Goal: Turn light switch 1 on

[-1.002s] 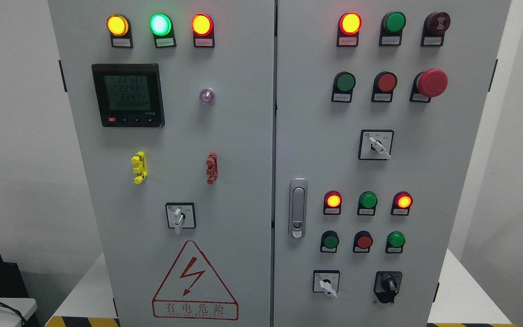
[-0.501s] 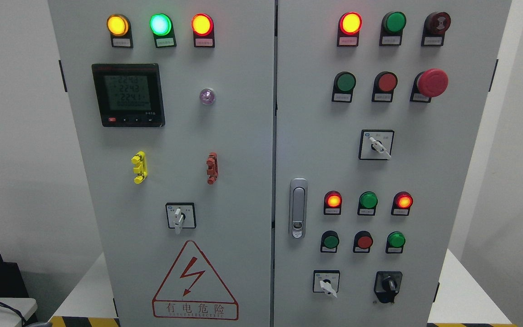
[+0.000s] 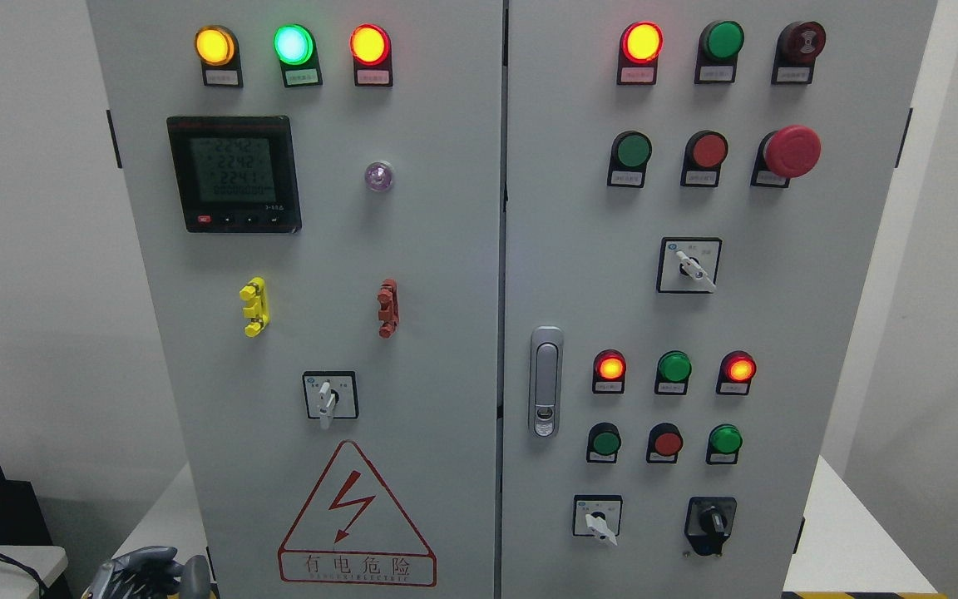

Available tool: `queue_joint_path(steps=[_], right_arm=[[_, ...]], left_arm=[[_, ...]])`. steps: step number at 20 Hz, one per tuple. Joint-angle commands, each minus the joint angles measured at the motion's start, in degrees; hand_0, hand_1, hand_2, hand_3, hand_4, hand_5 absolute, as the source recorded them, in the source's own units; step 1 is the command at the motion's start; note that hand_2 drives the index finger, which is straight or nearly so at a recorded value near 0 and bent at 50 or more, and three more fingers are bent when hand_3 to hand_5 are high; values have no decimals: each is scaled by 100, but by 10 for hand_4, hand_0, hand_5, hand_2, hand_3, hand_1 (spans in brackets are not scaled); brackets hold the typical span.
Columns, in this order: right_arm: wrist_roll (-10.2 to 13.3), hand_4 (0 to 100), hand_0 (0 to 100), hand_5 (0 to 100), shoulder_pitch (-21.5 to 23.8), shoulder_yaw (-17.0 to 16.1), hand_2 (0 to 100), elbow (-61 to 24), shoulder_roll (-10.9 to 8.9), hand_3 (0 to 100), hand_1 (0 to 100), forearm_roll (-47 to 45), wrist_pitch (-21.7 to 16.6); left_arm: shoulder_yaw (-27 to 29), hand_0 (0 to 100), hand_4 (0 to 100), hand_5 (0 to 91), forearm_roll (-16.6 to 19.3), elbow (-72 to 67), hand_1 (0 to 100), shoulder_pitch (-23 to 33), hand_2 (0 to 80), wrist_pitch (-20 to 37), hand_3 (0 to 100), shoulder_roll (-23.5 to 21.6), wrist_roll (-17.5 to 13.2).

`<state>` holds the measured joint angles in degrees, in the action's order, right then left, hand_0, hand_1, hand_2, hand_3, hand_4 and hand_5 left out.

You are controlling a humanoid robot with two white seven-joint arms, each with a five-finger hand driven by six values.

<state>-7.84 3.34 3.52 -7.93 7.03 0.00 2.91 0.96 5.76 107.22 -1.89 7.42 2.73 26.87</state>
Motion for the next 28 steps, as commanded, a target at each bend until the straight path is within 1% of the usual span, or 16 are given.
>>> queue_joint_path(steps=[1,2,5,7,10,13,18,20,23,28], right_arm=[[1,0,120,0,0,0,0,-7,0,0,389,-106,-1],[1,0,120,0,0,0,0,2,0,0,389,-106,-1],[1,0,120,0,0,0,0,2,0,0,389,-97,-1],[1,0,120,0,0,0,0,2,0,0,389,-97,-1],[-7,0,120,0,0,0,0,2,0,0,389,-106,-1],[1,0,120,0,0,0,0,-7,0,0,389,-106,-1],[1,0,120,0,0,0,0,2,0,0,389,-97,-1],[1,0,120,0,0,0,0,2,0,0,389,-106,-1],[1,0,120,0,0,0,0,2,0,0,389,-106,-1],[1,0,120,0,0,0,0,2,0,0,389,-97,-1]], left_arm=[[-913,2,729,603,285,133,649,-241,524,-240,661,192,108],[-948,5,729,603,286,124,650,-303,524,-258,658,193,143],[-1071,15,727,609,435,124,658,-487,523,-652,639,219,520],[-1141,43,724,620,444,106,669,-610,527,-855,613,228,556],[-1396,65,719,642,461,97,671,-769,527,-1163,590,263,582],[-1563,87,717,654,505,97,670,-892,527,-1470,585,272,836],[-1581,106,716,659,532,88,670,-1129,528,-1997,584,298,1083],[-1573,111,716,661,637,89,671,-1173,529,-2209,581,315,1092],[-1581,117,718,663,690,89,673,-1217,529,-2446,581,324,1092],[-1572,123,721,668,716,36,657,-1612,522,-2754,579,333,1118]])
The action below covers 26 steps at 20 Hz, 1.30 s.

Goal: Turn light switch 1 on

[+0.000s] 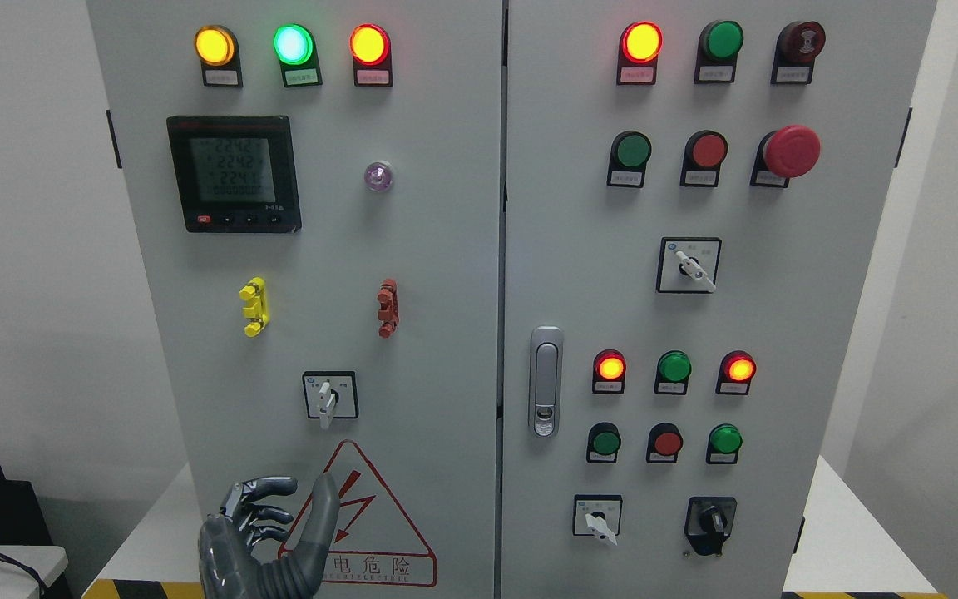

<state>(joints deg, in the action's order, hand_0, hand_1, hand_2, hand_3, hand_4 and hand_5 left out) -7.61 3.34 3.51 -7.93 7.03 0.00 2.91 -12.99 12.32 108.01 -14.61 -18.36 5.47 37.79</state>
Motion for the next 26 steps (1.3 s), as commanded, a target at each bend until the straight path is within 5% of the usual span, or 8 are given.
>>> queue_joint_path(steps=[1,9,26], right_arm=[[-22,0,120,0,0,0,0,-7,0,0,389,-106,-1],[-30,0,120,0,0,0,0,2,0,0,389,-97,-1],[-22,0,120,0,0,0,0,-7,0,0,389,-97,-1]], left_arm=[[-178,124,720,668,60,-60,656,-419,520,-290,579,59,61],[-169,138,721,667,34,-210,646,-736,518,-607,574,77,422],[-169,121,721,674,-2,-333,633,-982,508,-941,568,77,501]])
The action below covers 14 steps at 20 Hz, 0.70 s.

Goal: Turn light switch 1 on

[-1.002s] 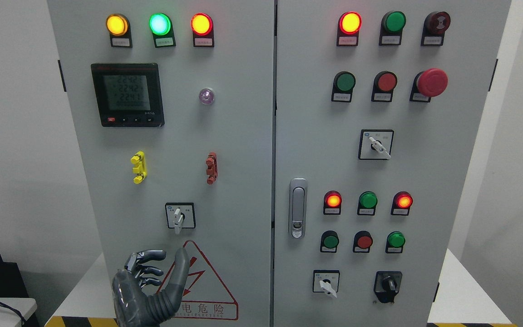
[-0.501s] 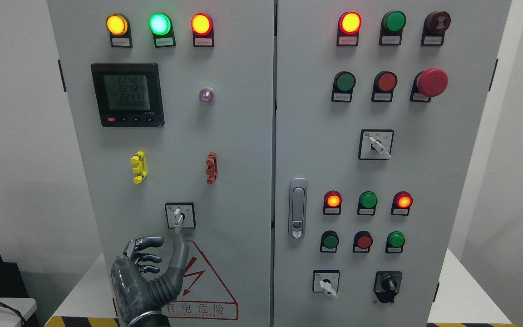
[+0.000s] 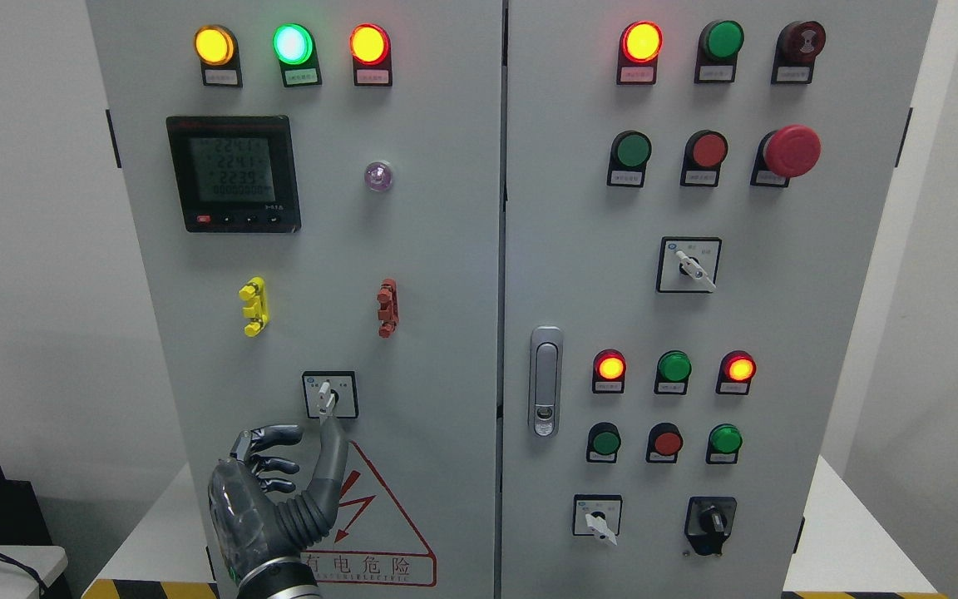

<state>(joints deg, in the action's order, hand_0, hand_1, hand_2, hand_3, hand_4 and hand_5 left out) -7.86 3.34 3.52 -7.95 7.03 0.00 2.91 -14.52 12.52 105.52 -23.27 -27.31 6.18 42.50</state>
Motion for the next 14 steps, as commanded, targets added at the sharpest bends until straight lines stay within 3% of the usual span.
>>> queue_joint_path(steps=[1,14], right_arm=[[4,0,120,0,0,0,0,-5,0,0,389,-97,-1],[4,0,120,0,0,0,0,4,0,0,389,-105,-1]], left_arm=[[-25,120,721,675,-22,-93,633,-142,508,-72,568,6,57],[-34,113,724,674,-40,-163,632,-301,512,-336,568,6,22]])
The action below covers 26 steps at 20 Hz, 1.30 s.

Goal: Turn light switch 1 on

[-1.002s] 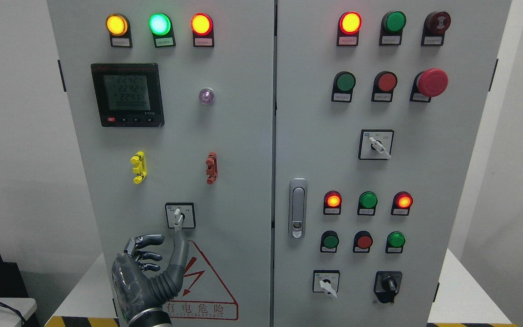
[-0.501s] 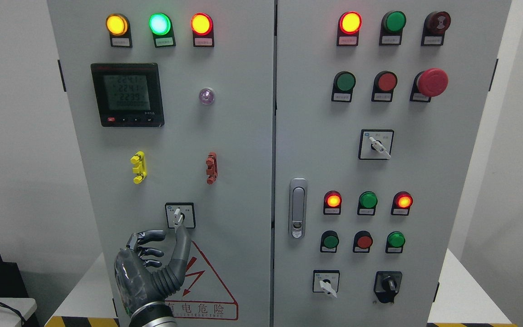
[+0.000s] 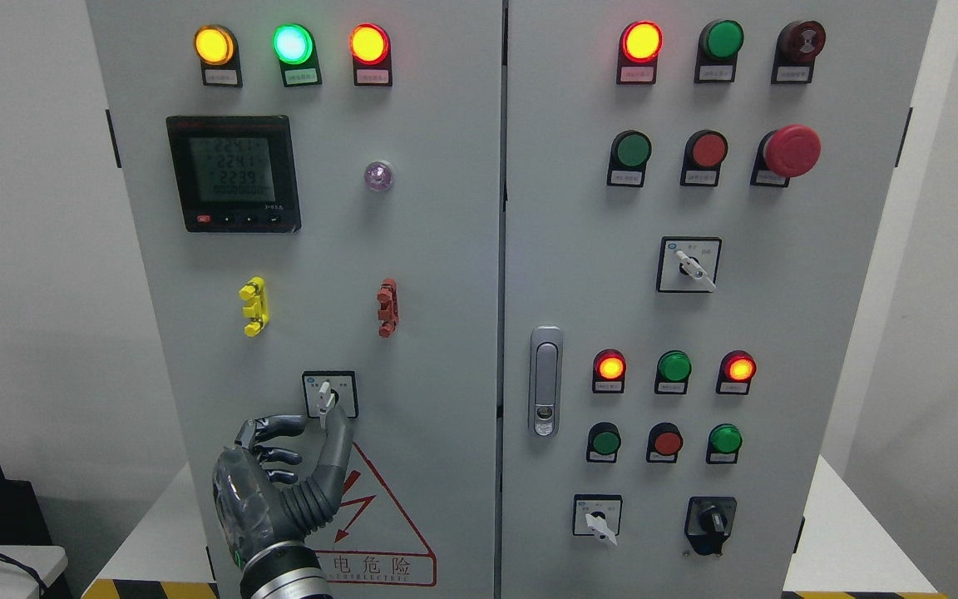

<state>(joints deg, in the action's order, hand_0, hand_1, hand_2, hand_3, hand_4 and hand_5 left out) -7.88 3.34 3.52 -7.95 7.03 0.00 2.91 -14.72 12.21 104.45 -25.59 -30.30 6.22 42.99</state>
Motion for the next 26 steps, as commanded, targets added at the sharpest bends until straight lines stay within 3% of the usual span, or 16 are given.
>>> queue_joint_path(steps=[1,26], right_arm=[[6,0,120,0,0,0,0,4,0,0,389,-105,-1],[6,0,120,0,0,0,0,4,0,0,389,-105,-1]], left_arm=[[-14,113,724,674,-9,-56,631,-113,512,-98,568,2,-28],[-58,162,727,674,-52,-73,558,-254,531,-520,573,11,-28]])
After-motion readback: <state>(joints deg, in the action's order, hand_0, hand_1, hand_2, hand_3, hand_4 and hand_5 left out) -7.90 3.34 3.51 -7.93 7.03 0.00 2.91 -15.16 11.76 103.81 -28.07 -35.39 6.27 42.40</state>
